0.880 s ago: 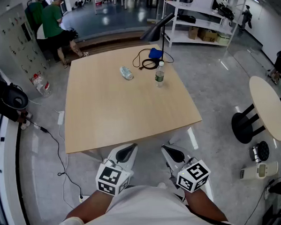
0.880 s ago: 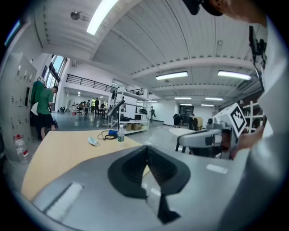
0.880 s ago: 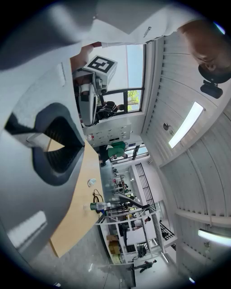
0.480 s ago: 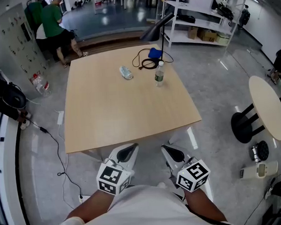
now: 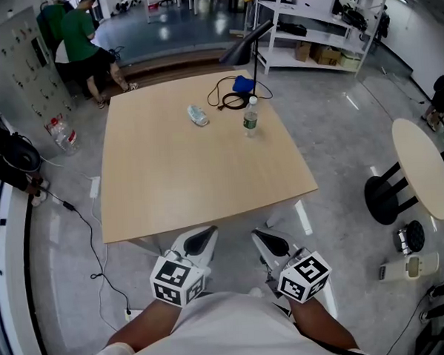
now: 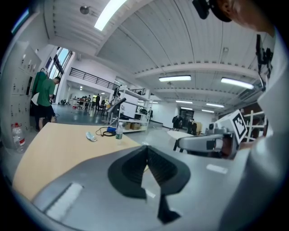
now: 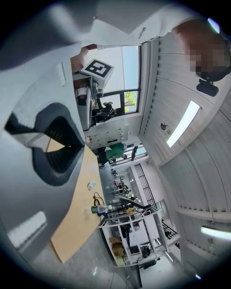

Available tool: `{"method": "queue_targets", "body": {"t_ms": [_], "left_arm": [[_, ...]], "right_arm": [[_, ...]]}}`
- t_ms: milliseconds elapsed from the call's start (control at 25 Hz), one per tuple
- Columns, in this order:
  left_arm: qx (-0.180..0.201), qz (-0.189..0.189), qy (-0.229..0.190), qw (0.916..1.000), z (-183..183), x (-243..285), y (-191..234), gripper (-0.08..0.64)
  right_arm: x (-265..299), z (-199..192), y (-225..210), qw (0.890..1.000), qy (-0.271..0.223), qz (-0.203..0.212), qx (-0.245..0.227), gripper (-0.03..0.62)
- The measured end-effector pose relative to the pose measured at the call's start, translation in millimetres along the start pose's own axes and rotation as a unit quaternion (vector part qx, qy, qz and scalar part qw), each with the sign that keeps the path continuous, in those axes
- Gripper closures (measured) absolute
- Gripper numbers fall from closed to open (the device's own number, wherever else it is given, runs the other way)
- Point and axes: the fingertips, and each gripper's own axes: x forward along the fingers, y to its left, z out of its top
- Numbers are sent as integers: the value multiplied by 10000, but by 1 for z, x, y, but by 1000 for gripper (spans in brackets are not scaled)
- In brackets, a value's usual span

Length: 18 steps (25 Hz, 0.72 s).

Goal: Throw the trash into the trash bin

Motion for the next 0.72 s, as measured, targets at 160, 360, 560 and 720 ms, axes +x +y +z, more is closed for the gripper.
{"method": "queue_targets", "body": {"t_ms": [160, 360, 560, 720], "left_arm": [[-4, -5, 0, 10000, -2, 0, 1, 554], [-94, -27, -6, 10000, -1, 0, 3, 554], [-46, -38, 16, 10000, 0, -3, 6, 554], [-59, -48, 13, 10000, 0, -4, 8, 554]], "right_arm": [[1, -4, -2, 9999, 23, 15, 132, 589], [3, -3, 1, 9999, 39, 51, 123, 591], [7, -3, 2, 9999, 67, 45, 129, 591], [10, -3, 4, 9999, 65, 67, 125, 591]]}}
